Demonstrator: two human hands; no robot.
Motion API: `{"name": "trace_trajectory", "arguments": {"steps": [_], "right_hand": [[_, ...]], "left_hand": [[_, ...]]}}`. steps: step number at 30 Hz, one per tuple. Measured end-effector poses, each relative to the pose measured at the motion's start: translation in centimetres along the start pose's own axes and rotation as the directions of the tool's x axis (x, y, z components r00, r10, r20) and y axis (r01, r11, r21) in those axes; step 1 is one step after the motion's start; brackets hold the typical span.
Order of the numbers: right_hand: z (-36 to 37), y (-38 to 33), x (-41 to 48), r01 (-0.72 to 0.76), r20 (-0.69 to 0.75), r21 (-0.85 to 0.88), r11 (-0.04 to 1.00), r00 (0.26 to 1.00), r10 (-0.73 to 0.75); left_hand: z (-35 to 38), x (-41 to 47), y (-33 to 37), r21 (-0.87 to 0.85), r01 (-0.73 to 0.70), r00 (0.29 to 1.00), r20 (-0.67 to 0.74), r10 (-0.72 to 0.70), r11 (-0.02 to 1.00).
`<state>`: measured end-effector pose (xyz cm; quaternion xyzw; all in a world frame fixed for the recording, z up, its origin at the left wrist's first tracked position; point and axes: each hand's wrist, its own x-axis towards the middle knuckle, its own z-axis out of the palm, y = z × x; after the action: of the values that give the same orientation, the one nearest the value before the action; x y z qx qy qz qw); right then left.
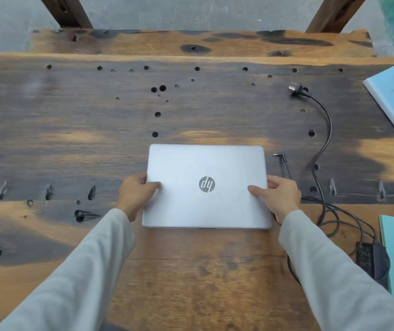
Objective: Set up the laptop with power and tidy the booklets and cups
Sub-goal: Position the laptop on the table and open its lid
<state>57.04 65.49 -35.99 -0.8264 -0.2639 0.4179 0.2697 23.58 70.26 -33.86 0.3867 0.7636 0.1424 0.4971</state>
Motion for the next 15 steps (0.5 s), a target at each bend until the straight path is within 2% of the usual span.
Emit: {"name": "trace_trajectory", "arguments": {"steps": [8, 15], "right_hand": [[0.2, 0.1, -0.2, -0.008, -0.027, 0.004, 1.000, 1.000, 0.009], [0.2, 0.1, -0.3, 0.060, -0.008, -0.064, 0.996, 0.998, -0.061]], "left_hand": [[0.4, 1.1, 0.6, -0.052, 0.037, 0.999, -0.033, -0.039, 0.998], [1.8, 1.3, 1.4, -0.107, 0.099, 0.988, -0.108, -0.110, 0.989]]}}
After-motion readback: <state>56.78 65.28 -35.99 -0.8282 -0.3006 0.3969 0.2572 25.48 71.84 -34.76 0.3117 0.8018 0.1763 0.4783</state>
